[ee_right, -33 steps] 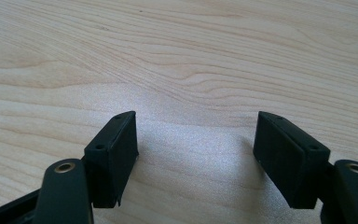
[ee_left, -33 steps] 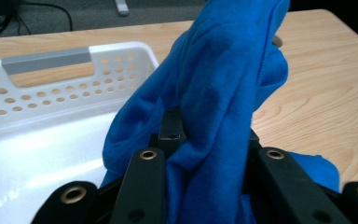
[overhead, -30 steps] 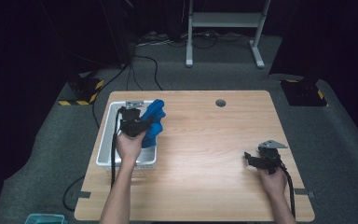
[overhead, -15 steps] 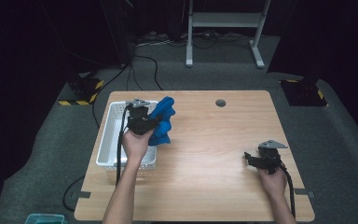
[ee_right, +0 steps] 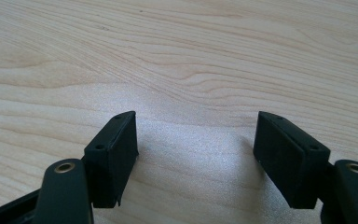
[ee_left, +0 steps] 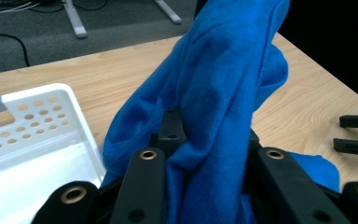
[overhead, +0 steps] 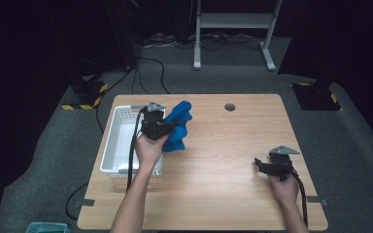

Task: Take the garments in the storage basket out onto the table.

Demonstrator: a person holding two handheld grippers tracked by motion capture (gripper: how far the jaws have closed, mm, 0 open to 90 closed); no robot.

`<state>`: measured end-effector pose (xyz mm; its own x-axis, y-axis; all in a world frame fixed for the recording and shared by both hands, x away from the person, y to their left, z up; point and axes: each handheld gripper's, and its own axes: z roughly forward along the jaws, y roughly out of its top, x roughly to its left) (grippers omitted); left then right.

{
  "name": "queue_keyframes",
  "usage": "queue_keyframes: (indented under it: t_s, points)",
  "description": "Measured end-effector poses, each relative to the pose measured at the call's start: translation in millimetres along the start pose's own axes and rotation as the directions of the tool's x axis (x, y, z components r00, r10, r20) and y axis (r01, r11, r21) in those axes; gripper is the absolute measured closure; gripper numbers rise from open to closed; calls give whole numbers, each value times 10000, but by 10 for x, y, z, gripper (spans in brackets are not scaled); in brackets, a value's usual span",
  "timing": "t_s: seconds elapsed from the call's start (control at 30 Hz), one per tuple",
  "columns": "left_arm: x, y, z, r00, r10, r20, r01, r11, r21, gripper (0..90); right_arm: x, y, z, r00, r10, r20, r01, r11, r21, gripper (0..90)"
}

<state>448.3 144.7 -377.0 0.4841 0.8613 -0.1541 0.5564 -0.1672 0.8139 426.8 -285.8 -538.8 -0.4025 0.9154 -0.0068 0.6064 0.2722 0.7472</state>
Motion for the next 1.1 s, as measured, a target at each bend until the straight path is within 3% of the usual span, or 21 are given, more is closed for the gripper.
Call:
queue_keyframes:
  t_s: [0.43, 1.1]
  points:
    - [-204, 53, 200, 9983, 241, 535, -246, 9997, 81, 726, 0, 0, 0, 10000, -4, -8, 4, 10000, -1, 305]
    - [-376, 51, 394, 9945, 347, 991, -352, 9994, 42, 725, 1, -4, -4, 10000, -37, 2, 37, 10000, -6, 304]
